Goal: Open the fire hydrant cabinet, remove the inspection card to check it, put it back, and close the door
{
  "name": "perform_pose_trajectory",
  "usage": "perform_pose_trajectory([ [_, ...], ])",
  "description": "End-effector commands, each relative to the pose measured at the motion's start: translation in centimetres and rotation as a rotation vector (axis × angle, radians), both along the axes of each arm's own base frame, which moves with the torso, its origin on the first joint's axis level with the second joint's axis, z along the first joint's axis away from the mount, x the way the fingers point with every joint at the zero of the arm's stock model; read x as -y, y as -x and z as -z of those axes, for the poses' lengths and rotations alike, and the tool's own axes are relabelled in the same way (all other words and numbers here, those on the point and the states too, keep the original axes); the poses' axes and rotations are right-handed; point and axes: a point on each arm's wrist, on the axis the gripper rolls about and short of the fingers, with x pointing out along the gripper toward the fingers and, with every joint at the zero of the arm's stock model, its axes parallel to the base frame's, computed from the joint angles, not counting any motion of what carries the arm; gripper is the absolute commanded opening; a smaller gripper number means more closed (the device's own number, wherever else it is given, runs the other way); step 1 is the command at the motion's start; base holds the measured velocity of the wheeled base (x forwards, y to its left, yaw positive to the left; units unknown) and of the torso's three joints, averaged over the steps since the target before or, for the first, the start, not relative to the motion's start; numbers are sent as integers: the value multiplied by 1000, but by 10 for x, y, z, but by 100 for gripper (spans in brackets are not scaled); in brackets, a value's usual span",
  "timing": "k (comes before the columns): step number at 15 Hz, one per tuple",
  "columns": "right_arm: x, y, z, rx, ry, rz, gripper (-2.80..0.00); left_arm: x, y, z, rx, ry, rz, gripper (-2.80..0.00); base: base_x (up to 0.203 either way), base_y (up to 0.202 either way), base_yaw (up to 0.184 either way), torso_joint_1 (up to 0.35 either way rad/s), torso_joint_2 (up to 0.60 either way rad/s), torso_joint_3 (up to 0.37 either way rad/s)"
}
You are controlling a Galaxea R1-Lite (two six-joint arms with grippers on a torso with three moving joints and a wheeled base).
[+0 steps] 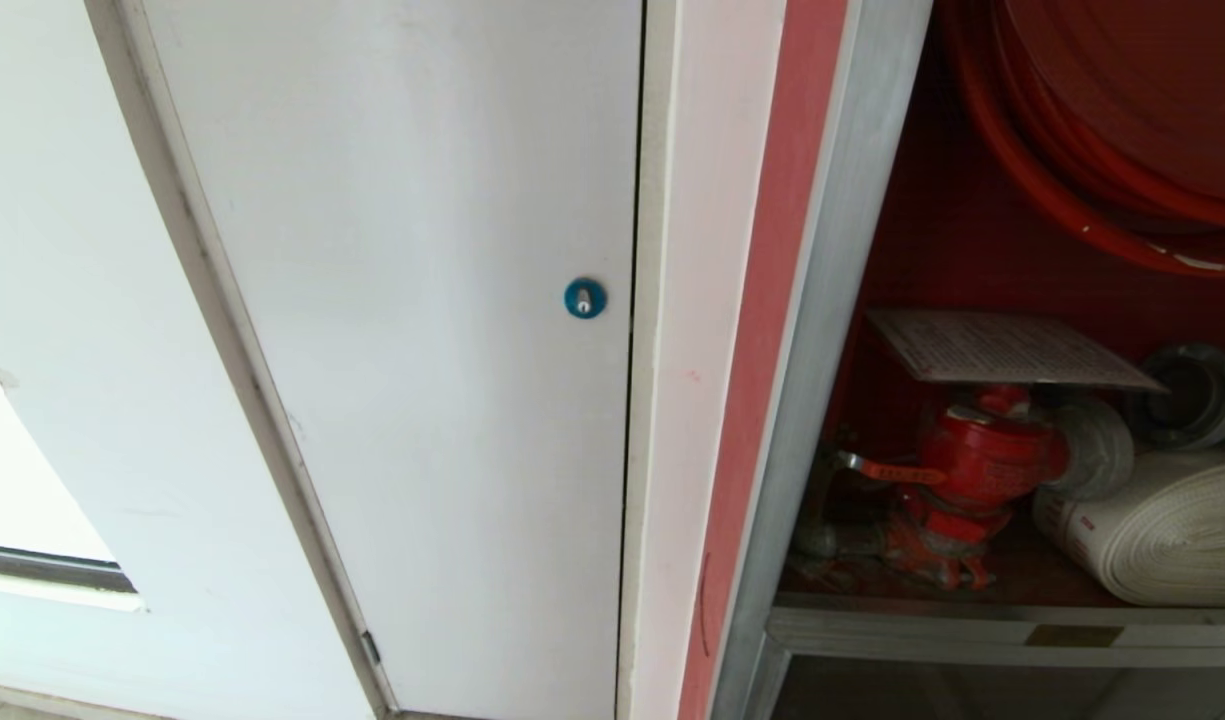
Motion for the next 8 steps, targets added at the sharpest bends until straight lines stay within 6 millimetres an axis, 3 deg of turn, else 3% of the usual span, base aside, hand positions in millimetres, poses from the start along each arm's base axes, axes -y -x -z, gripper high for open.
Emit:
perform_pose_trajectory([
  [1,0,0,0,-3,0,0,-280,0,-1,4,-15,2,-6,-280,0,0,0,0,0,0],
  [3,0,0,0,-3,0,0,-280,0,-1,4,-16,9,-7,-280,-28,0,1,5,4,1],
  [8,0,0,0,-3,0,-1,-280,0,-1,4,-16,10,-7,-280,-187,0,1,3,2,1],
])
